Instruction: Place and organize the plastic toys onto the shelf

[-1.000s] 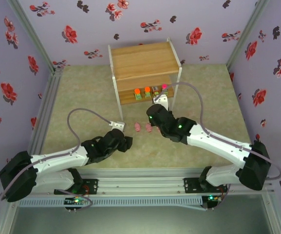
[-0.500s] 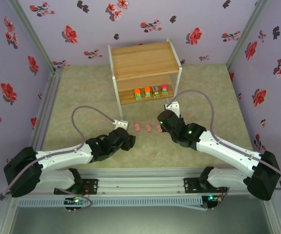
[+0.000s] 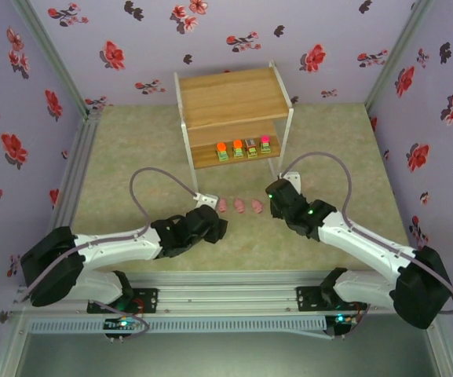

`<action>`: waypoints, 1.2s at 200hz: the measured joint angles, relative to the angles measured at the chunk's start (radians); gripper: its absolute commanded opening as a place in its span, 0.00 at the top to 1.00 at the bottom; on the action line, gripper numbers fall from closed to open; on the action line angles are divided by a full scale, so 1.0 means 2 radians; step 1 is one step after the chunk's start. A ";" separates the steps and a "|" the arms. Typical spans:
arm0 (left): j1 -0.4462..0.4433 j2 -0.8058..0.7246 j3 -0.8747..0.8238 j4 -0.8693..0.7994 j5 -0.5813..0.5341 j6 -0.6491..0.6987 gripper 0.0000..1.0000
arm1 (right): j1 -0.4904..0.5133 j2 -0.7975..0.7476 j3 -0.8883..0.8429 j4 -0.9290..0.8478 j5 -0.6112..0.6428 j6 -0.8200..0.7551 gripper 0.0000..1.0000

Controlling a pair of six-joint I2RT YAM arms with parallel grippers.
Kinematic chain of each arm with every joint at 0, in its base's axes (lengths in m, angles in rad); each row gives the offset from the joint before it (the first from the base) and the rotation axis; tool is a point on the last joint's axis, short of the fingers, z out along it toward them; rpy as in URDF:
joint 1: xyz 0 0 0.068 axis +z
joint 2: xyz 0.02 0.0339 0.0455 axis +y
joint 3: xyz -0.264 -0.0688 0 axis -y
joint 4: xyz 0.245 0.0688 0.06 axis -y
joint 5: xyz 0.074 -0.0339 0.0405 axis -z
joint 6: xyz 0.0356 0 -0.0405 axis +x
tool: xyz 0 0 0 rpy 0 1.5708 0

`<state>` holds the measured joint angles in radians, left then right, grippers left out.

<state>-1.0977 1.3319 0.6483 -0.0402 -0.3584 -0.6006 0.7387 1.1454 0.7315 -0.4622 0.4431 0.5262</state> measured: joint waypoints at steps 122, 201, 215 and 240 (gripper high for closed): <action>-0.026 0.006 -0.008 0.082 0.049 0.033 0.38 | -0.030 0.055 -0.024 0.024 -0.045 0.005 0.49; -0.027 0.007 -0.033 0.112 0.059 0.033 0.38 | -0.048 0.101 -0.024 0.055 -0.067 0.004 0.49; -0.028 0.007 -0.033 0.114 0.061 0.033 0.38 | -0.051 0.108 -0.024 0.062 -0.070 0.003 0.49; -0.029 0.009 -0.033 0.118 0.064 0.033 0.38 | -0.060 0.125 -0.024 0.073 -0.076 0.003 0.49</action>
<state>-1.1557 1.3491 0.5823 0.1951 -0.2310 -0.5346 0.6197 1.3952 0.6834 -0.3168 0.2909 0.5316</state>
